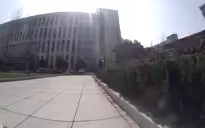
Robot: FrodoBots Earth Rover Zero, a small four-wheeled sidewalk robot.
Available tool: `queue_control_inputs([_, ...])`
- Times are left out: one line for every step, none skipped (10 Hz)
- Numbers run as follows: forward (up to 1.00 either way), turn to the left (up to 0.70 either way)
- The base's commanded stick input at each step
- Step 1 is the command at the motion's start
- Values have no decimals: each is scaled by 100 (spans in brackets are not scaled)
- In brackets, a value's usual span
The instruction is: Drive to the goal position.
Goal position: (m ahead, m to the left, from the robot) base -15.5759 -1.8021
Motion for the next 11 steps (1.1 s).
queue_control_inputs([0, 70])
queue_control_inputs([0, 70])
queue_control_inputs([0, 70])
queue_control_inputs([0, 70])
queue_control_inputs([0, 70])
queue_control_inputs([0, 70])
queue_control_inputs([0, 70])
queue_control_inputs([0, 70])
queue_control_inputs([0, 70])
queue_control_inputs([0, 70])
queue_control_inputs([0, 70])
